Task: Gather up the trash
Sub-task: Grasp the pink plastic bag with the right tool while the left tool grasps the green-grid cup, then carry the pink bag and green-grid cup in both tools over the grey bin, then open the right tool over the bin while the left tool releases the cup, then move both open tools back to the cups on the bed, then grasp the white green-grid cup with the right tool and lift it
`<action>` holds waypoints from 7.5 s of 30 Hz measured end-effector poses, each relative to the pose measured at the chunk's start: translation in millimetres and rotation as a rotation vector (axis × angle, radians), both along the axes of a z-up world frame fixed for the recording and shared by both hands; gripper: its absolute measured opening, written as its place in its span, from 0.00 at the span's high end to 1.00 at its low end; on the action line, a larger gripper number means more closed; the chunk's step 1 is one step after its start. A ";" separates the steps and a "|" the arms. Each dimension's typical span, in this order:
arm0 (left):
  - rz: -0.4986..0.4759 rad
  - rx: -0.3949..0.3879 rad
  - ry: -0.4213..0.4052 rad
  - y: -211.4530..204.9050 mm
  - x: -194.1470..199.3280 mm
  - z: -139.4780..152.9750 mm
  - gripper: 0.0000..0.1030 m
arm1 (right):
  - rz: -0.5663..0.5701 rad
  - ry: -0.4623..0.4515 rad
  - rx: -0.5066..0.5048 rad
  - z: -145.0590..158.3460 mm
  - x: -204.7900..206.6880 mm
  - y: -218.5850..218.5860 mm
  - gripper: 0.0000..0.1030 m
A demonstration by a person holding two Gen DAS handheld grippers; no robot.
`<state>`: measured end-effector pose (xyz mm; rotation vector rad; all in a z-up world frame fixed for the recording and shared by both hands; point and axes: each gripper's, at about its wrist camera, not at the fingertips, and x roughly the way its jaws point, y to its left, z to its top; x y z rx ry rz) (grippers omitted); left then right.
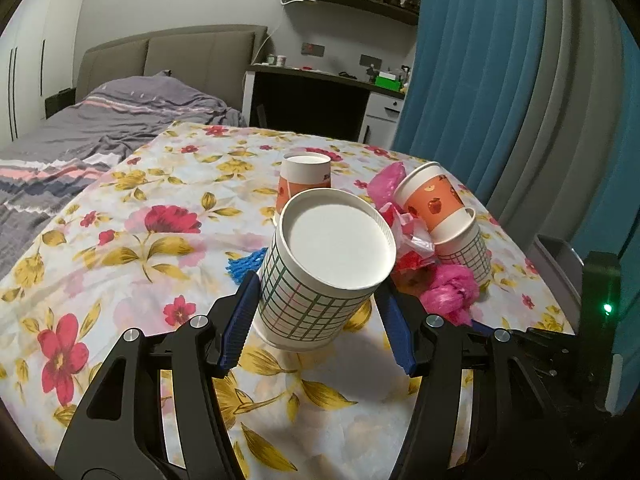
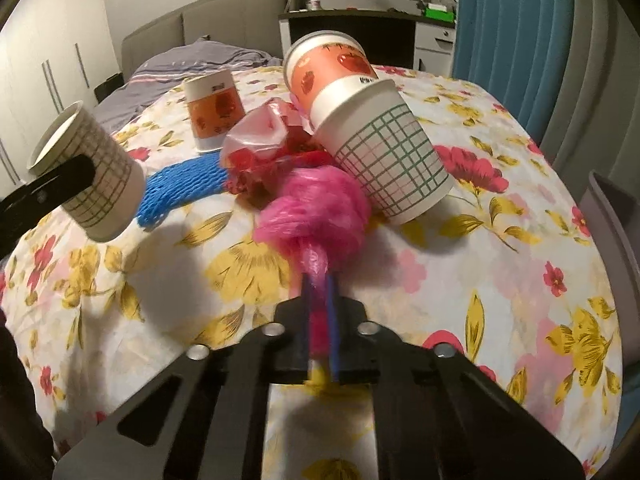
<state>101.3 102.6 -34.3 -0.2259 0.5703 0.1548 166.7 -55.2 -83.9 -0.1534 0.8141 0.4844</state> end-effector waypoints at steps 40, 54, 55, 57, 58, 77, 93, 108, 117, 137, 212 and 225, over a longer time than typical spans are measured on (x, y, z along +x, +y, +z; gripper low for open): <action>-0.224 0.060 -0.018 -106.9 4.3 21.2 0.44 | -0.139 -0.158 0.173 57.1 -66.0 -132.3 0.96; -0.296 0.081 -0.026 -143.6 19.6 27.0 0.44 | -0.204 -0.178 0.195 62.9 -59.2 -168.2 0.96; -0.305 0.085 -0.027 -147.5 21.3 27.7 0.44 | -0.208 -0.180 0.194 62.7 -58.7 -169.8 0.96; -0.318 0.090 -0.028 -154.4 23.6 29.0 0.44 | -0.216 -0.181 0.196 63.2 -57.2 -174.3 0.96; -0.324 0.091 -0.029 -157.3 25.0 29.2 0.44 | -0.219 -0.182 0.197 63.5 -56.4 -176.8 0.96; -0.494 0.102 -0.071 -241.6 67.2 49.9 0.44 | -0.357 -0.229 0.189 77.4 -31.6 -241.4 0.96; -0.675 0.031 -0.066 -334.1 135.6 49.8 0.44 | -0.528 -0.244 0.158 75.2 18.5 -313.2 0.95; -0.747 -0.048 0.012 -377.7 178.9 21.5 0.43 | -0.581 -0.191 0.159 57.2 38.2 -330.7 0.95; -0.767 -0.086 0.039 -387.6 188.4 10.8 0.43 | -0.592 -0.170 0.158 52.2 43.8 -331.5 0.95; -0.713 -0.148 0.037 -371.0 188.5 9.2 0.10 | -0.655 -0.207 0.155 52.6 34.9 -346.2 0.57; 0.032 -0.029 0.039 -19.0 26.8 -1.9 0.06 | 0.056 -0.175 -0.136 11.7 62.7 -8.2 0.44; -0.167 -0.118 -0.010 -47.1 33.0 2.9 0.06 | 0.085 -0.204 -0.160 22.3 6.6 -47.1 0.46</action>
